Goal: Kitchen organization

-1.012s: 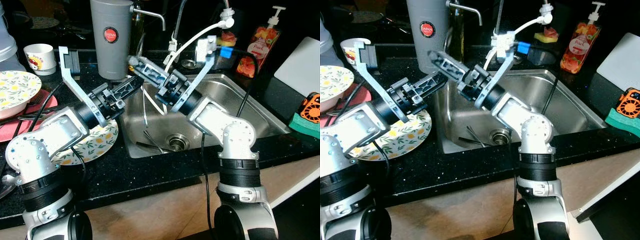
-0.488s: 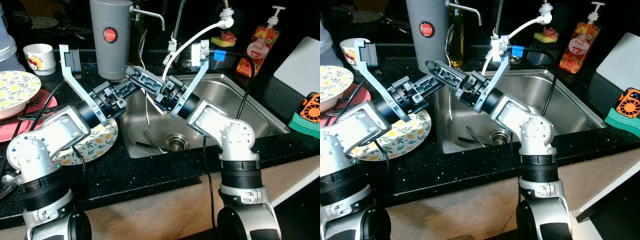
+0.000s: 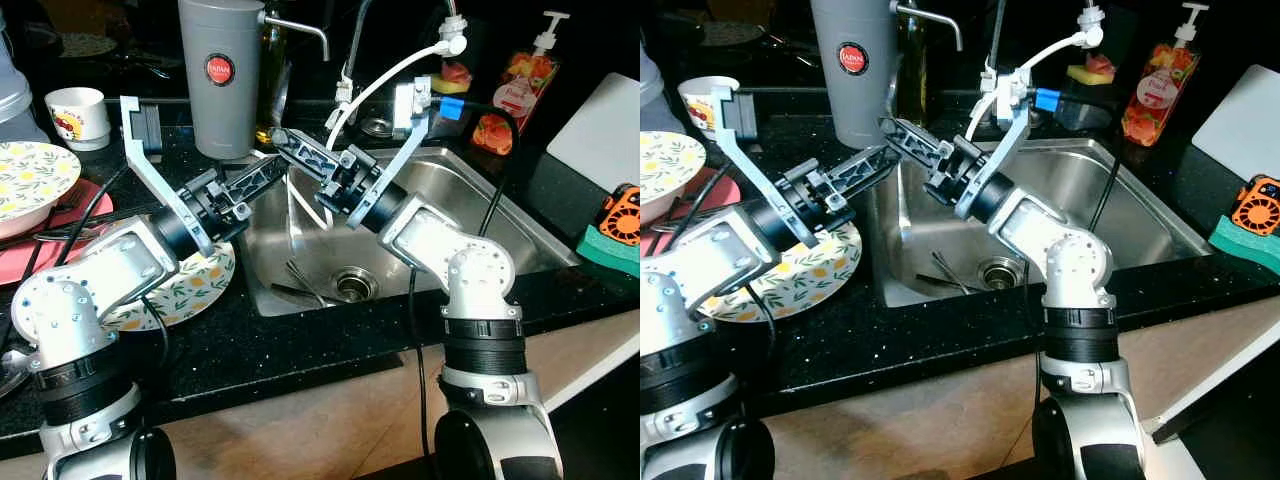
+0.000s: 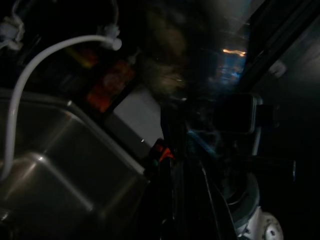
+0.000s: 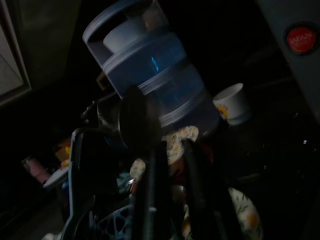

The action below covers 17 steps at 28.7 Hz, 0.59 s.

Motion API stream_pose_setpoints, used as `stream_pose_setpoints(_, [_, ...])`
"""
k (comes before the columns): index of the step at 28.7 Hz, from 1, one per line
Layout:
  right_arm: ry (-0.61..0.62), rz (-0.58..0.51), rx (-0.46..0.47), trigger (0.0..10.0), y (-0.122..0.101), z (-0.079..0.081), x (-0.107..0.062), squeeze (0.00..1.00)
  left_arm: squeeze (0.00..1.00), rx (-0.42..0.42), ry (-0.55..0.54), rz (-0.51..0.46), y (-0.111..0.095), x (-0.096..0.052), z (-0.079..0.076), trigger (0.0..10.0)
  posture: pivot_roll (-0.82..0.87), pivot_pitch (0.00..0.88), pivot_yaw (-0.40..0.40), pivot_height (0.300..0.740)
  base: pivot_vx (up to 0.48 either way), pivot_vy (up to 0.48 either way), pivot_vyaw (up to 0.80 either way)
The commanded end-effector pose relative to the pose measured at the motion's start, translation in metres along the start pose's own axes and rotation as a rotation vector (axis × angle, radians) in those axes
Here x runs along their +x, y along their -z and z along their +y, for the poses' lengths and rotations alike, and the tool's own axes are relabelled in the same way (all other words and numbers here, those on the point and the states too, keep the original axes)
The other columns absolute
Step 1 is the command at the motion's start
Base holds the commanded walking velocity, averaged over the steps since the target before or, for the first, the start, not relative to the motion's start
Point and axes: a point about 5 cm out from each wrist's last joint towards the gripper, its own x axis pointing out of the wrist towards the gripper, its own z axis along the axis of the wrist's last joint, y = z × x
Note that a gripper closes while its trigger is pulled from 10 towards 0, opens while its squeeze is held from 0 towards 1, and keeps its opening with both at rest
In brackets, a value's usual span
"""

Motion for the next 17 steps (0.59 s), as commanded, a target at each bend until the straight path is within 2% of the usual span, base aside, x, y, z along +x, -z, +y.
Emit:
stream_pose_setpoints(1, [0.01,-0.007,0.004,0.0,-0.0012,-0.0013,0.0,0.0,0.0,0.004,0.029,0.023,0.0021,0.0024,-0.0046,0.0,-0.03,0.096,-0.084,0.74,0.0,0.0,0.0])
stream_pose_setpoints(14, [0.014,-0.011,-0.002,0.0,-0.0021,-0.0017,0.0002,0.0,0.0,0.005,0.03,0.024,0.0018,0.0027,-0.0046,0.0,-0.02,0.095,-0.082,0.74,0.0,0.0,0.0])
stream_pose_setpoints(15, [0.032,-0.014,-0.016,2.9,-0.0027,-0.0031,-0.0004,0.57,0.0,0.006,0.03,0.023,0.0015,0.0025,-0.0047,0.0,-0.02,0.096,-0.082,0.74,0.0,0.0,0.0])
stream_pose_setpoints(16, [0.032,-0.014,-0.016,2.9,-0.0027,-0.0031,-0.0004,0.57,0.0,0.006,0.03,0.023,0.0015,0.0025,-0.0047,0.0,-0.02,0.096,-0.082,0.74,0.0,0.0,0.0])
stream_pose_setpoints(17, [0.034,-0.014,-0.018,10.0,-0.0028,-0.0034,-0.0007,1.0,0.0,0.007,0.03,0.023,0.0014,0.0024,-0.0048,0.0,-0.02,0.095,-0.081,0.74,0.0,0.0,0.0])
